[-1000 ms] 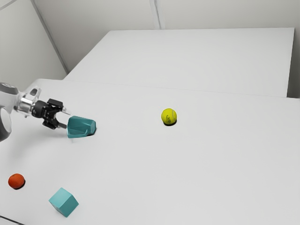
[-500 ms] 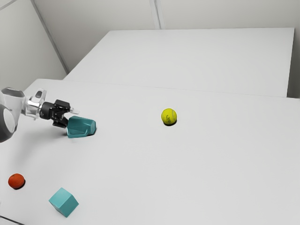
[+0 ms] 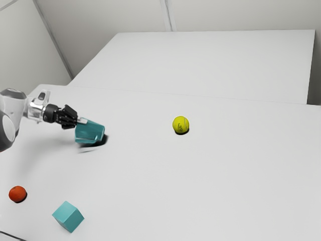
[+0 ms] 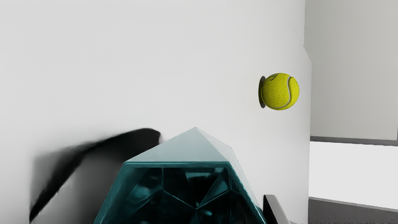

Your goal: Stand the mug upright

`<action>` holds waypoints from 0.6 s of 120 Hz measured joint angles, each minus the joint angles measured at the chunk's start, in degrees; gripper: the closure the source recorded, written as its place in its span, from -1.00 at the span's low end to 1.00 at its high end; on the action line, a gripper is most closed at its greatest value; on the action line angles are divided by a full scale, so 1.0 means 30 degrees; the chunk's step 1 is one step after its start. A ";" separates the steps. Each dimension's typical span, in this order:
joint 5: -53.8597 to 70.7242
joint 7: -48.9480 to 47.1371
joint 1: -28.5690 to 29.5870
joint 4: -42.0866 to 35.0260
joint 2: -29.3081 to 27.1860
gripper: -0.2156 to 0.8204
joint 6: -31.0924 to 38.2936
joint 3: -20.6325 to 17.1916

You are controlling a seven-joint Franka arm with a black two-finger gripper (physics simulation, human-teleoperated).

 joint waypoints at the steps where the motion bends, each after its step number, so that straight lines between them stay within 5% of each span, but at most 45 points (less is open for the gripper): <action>1: 0.0015 0.0004 -0.0027 -0.0007 -0.0065 0.86 0.0000 -0.0001; 24: 0.1071 -0.0021 -0.1204 -0.0368 -0.2293 0.90 0.0051 0.0023; 72: 1.1801 -0.2321 -0.6683 -0.0456 -0.5760 0.92 0.2761 -0.0400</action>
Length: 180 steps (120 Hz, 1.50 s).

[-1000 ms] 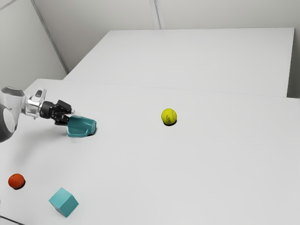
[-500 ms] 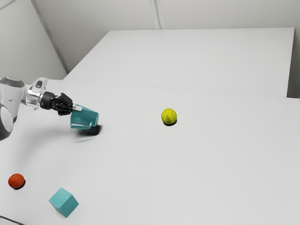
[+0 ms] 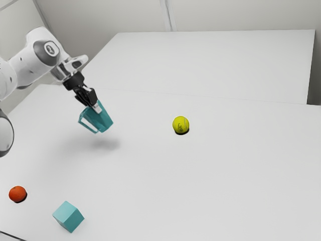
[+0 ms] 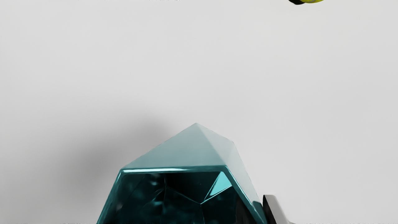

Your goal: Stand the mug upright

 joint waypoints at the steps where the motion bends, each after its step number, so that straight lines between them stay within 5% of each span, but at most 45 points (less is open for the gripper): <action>1: 0.0186 -0.0071 -0.0056 -0.0033 -0.0040 0.92 0.0097 -0.0062; 24: 0.3688 -0.1946 -0.1011 -0.2595 -0.1716 0.93 0.3211 -0.1886; 75: 0.8261 -0.6871 -0.1379 -0.5672 -0.1933 0.92 0.7619 -0.4611; 126: 1.1021 -0.9942 -0.1703 -0.5679 -0.0082 0.92 0.8600 -0.5057; 154: 1.0884 -1.0731 -0.1819 -0.5687 -0.0268 0.01 0.8717 -0.5060; 180: 1.0655 -1.1196 -0.1828 -0.5204 -0.2150 -0.37 0.8060 -0.5325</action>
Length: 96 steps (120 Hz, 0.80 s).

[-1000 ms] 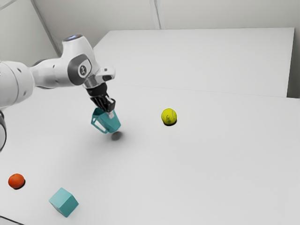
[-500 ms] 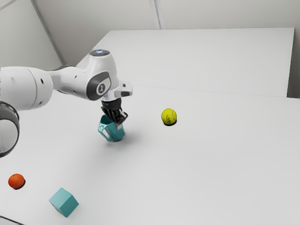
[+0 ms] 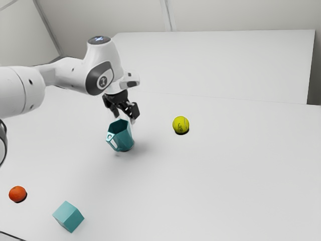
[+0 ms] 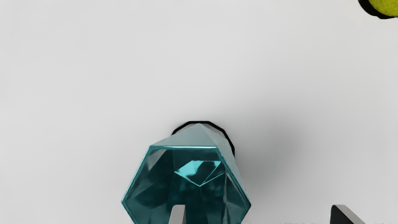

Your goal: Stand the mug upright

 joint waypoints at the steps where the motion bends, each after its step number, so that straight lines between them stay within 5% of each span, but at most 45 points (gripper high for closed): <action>1: -0.0063 -0.0013 0.0000 0.0191 -0.0043 -0.38 -0.0113 -0.0003; 38: -0.1936 -0.0368 0.0167 0.6051 -0.0345 -0.54 -0.5517 0.0115; 96: -0.2830 -0.0201 0.0031 0.6490 -0.1175 -0.58 -0.8770 0.0175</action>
